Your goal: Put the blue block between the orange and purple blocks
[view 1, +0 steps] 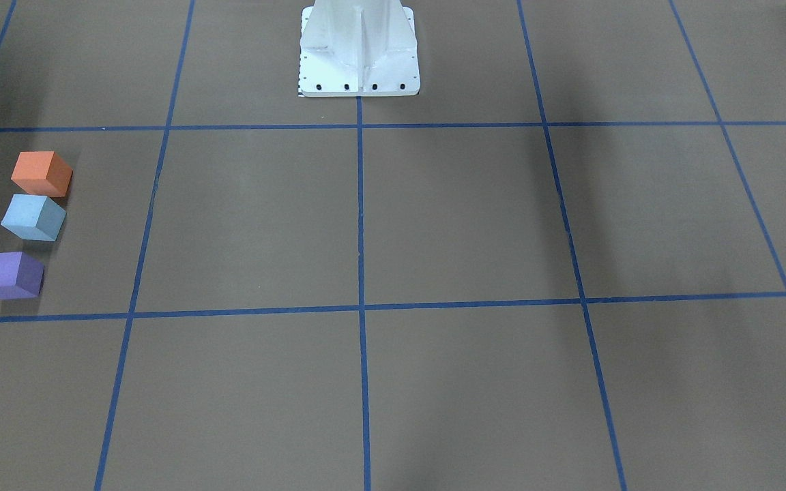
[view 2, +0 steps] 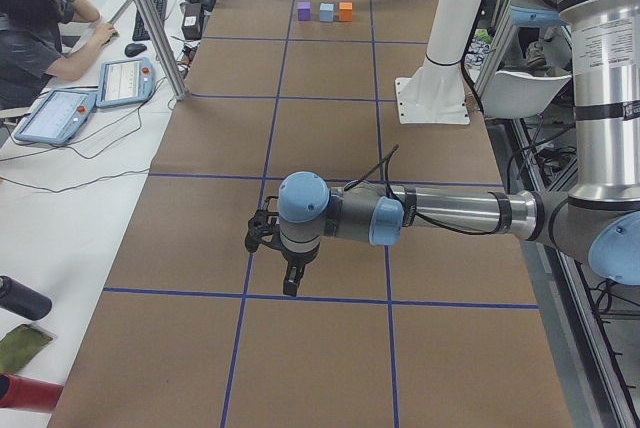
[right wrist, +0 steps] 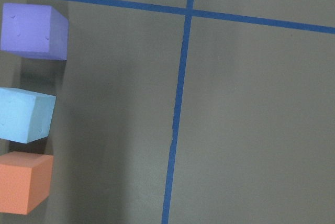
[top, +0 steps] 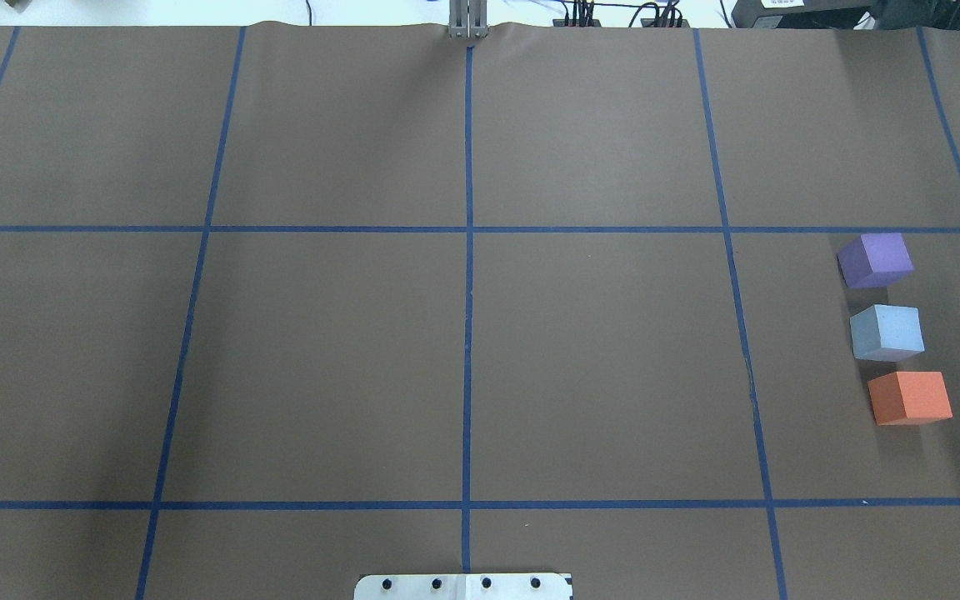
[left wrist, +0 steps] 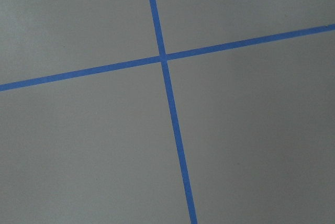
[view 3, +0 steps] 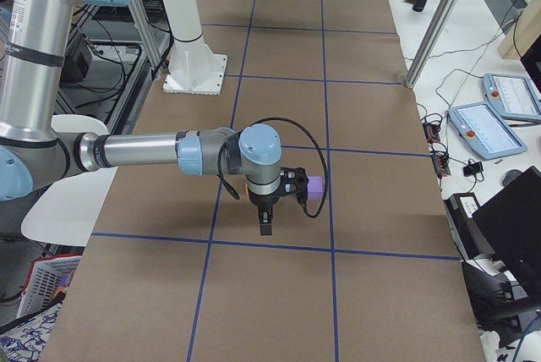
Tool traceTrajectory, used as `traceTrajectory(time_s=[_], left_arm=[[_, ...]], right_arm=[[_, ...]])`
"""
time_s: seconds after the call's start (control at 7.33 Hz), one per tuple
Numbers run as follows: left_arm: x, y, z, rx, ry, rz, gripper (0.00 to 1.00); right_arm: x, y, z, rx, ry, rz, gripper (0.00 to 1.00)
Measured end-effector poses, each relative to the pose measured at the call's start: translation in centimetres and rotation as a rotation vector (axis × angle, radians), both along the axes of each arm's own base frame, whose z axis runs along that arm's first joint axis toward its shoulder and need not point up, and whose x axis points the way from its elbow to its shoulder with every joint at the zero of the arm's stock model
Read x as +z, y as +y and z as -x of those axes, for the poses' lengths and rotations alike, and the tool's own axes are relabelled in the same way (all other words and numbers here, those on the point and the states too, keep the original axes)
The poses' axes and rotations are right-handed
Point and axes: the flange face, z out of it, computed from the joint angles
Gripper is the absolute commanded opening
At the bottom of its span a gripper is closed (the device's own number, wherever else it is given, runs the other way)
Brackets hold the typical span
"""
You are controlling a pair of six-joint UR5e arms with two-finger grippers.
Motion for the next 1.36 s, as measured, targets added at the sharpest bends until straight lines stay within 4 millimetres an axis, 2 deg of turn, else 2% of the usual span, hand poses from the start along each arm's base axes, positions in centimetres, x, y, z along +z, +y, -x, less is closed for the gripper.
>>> traceTrajectory(time_s=[1.36], left_arm=[[0.36,0.63,0.13,-0.004,-0.009,0.008,1.00]], right_arm=[[-0.22,-0.09,0.03,0.007,-0.005,-0.011,1.00]])
